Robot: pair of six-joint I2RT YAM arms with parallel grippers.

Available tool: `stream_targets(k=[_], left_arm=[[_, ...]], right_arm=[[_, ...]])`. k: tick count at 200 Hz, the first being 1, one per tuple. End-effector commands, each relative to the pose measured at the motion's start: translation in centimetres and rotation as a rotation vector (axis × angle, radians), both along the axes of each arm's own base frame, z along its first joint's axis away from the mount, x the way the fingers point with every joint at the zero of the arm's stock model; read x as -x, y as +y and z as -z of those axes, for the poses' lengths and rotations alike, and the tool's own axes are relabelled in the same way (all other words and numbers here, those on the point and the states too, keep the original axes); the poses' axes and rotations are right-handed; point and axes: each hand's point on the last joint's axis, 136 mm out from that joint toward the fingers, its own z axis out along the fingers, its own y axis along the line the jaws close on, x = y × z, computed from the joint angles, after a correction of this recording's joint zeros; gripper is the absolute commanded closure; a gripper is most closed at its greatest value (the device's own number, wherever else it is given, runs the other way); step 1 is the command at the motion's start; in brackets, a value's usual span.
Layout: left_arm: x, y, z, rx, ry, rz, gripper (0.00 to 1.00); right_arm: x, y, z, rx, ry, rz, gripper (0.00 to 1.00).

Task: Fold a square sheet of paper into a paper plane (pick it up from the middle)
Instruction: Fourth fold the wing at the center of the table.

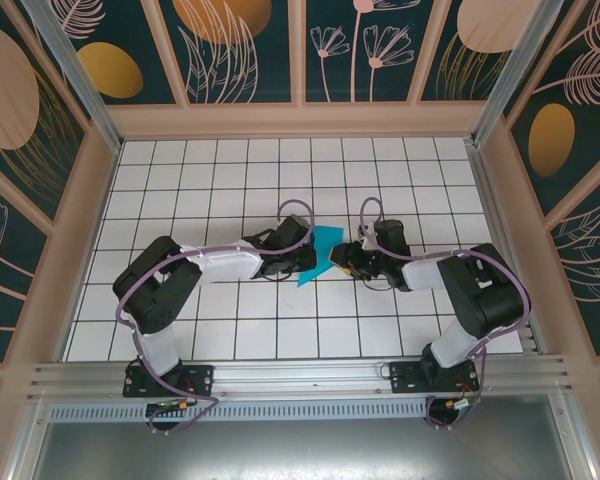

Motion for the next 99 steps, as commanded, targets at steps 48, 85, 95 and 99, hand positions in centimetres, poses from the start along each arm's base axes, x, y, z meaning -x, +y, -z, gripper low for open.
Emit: stream_targets(k=[48, 85, 95, 99], left_arm=[[-0.6, 1.3, 1.7, -0.069, 0.016, -0.038, 0.9], [-0.4, 1.3, 2.3, -0.076, 0.028, -0.032, 0.91], [-0.3, 1.3, 2.4, -0.075, 0.032, -0.028, 0.91], [-0.3, 1.2, 2.5, -0.075, 0.033, -0.027, 0.91]], right_arm=[[-1.3, 0.8, -1.2, -0.039, -0.042, 0.015, 0.58], [-1.7, 1.1, -1.5, -0.055, -0.046, 0.029, 0.57], [-1.8, 1.2, -1.5, -0.061, -0.043, 0.031, 0.57], [-1.8, 1.3, -1.5, -0.063, -0.045, 0.03, 0.57]])
